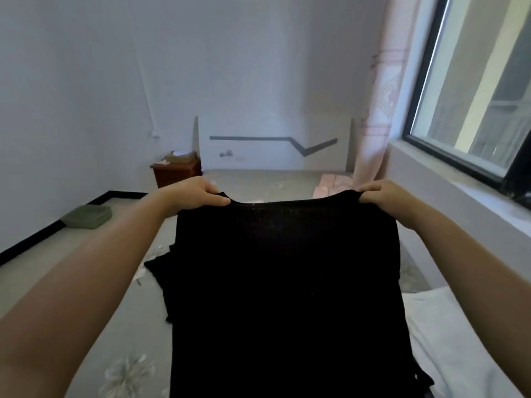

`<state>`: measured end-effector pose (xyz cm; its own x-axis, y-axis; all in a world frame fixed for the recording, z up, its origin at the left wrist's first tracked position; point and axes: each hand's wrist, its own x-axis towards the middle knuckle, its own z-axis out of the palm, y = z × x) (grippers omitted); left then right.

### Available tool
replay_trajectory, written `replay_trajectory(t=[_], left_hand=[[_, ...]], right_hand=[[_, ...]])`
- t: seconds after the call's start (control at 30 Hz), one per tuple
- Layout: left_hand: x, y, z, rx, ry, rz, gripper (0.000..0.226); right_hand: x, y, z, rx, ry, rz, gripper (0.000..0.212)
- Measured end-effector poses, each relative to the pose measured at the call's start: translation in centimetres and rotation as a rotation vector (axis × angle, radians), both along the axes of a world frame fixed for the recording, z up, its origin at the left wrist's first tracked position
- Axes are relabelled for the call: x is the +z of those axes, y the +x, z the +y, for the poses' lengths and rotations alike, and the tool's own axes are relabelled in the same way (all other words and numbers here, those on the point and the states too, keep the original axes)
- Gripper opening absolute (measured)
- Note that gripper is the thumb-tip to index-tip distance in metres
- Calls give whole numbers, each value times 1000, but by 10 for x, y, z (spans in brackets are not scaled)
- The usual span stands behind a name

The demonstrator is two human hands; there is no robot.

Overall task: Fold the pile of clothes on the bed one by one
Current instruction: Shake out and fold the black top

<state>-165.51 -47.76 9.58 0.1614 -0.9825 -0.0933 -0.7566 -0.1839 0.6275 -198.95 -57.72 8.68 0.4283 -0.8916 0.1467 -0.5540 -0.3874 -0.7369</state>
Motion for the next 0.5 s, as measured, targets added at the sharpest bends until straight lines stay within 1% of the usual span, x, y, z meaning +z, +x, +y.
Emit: replay_trajectory(t=[0.1,0.17,0.23,0.3,0.37,0.43,0.5], left_hand=[[-67,12,-9,-7,137,-77,37],[-114,20,-20,-8,177,-108,36],[-157,30,-34,0,183,-103,29],[-196,42,-54,24,144,-115,23],[-226,54,-76,66,96,-127,25],[-252,64,-102,83,67,-133,24],[-274,73,-129,83,45,-152,23]], right_hand=[[-69,13,-14,37,109,227,22],[-115,25,-29,81,135,370,23],[-158,40,-46,108,152,468,23],[-194,55,-64,107,147,528,23],[-223,70,-84,82,142,541,23],[-245,84,-103,13,117,540,24],[-263,97,-122,-53,50,561,25]])
